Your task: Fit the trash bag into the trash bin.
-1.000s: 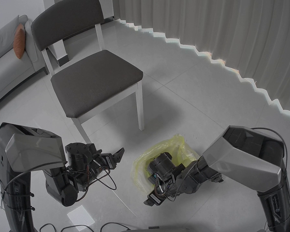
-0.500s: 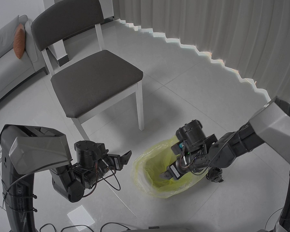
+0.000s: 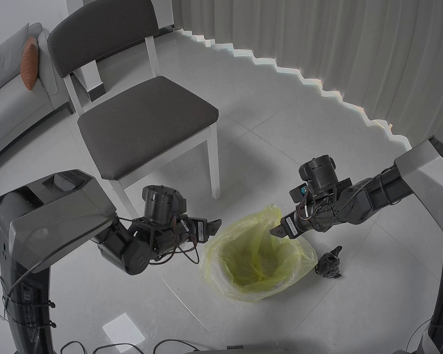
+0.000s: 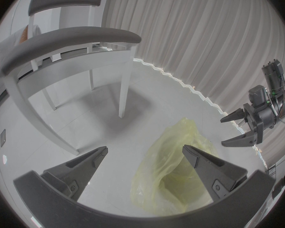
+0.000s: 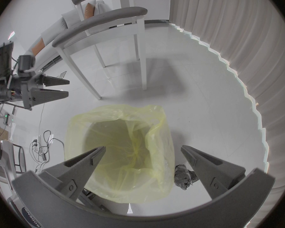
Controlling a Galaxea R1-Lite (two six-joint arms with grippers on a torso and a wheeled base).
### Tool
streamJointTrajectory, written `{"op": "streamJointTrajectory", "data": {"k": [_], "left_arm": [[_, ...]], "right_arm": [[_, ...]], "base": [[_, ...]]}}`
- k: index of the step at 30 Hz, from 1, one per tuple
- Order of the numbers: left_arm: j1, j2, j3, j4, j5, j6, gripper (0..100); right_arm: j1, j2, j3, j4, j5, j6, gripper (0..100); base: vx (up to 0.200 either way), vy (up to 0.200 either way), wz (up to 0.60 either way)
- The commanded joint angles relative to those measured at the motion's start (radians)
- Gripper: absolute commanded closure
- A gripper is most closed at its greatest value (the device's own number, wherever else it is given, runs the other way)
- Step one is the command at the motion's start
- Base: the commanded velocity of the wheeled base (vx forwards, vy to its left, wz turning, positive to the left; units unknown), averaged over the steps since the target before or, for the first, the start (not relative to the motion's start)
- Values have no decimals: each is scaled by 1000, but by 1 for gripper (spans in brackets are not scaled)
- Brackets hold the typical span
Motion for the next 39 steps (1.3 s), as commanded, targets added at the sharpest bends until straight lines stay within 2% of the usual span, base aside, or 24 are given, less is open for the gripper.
{"op": "streamJointTrajectory", "data": {"k": [1, 6, 18, 32, 33, 39], "left_arm": [[-31, 29, -179, 131, -1, 19, 0], [-53, 85, -257, 197, 2, 25, 0], [-54, 217, -354, 204, 16, 68, 0], [-48, 308, -429, 220, 17, 73, 0], [-45, 312, -434, 220, 17, 73, 100], [-42, 315, -440, 219, 19, 71, 100]], "right_arm": [[-37, 117, -99, 2, -13, -18, 0], [-37, 166, -145, 12, -25, -20, 0], [-49, 172, -134, 13, -27, -21, 0], [-61, 172, -122, 12, -27, -20, 0], [-61, 170, -122, 12, -27, -18, 0], [-67, 157, -108, 10, -27, -18, 0]], "base": [[0, 0, 0], [0, 0, 0], [0, 0, 0], [0, 0, 0], [0, 0, 0], [0, 0, 0]]}}
